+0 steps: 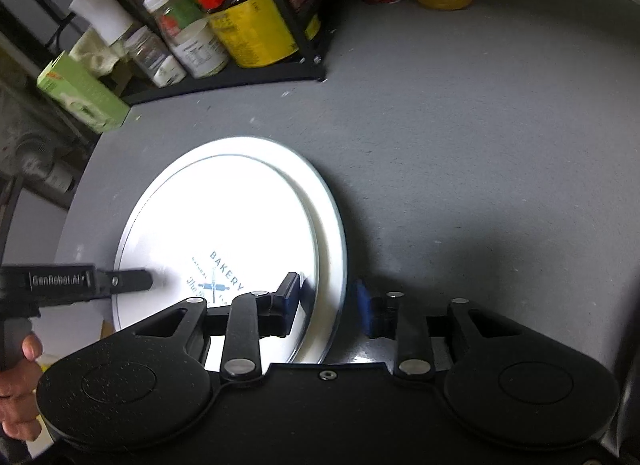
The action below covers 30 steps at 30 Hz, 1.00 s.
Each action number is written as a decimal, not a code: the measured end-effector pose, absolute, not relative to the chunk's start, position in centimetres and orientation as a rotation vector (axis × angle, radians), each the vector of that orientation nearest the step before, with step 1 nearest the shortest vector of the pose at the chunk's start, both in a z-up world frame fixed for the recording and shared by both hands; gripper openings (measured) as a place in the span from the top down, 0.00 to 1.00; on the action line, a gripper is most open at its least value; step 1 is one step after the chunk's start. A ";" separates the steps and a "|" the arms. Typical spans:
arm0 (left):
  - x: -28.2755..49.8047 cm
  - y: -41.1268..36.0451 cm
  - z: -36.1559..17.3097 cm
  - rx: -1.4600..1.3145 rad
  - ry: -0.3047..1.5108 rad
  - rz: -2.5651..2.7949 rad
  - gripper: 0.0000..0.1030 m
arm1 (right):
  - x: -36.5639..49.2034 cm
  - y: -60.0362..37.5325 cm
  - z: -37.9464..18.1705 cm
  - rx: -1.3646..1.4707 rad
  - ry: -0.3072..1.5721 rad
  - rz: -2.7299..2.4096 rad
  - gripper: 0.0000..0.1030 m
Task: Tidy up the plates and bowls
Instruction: 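Withdraw both grippers from the plate stack toward the bowl stack, then move both grippers to the rim of the red bowl holding cream bowls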
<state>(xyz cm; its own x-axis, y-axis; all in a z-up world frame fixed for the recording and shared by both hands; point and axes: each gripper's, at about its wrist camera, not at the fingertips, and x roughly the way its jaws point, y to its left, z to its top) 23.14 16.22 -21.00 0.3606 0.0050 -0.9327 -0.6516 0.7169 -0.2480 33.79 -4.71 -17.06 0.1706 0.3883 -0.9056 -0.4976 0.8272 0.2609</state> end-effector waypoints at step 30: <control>29.5 3.9 -11.9 -0.417 1.046 0.094 0.24 | 30.0 -18.0 -5.6 0.113 0.988 0.402 0.10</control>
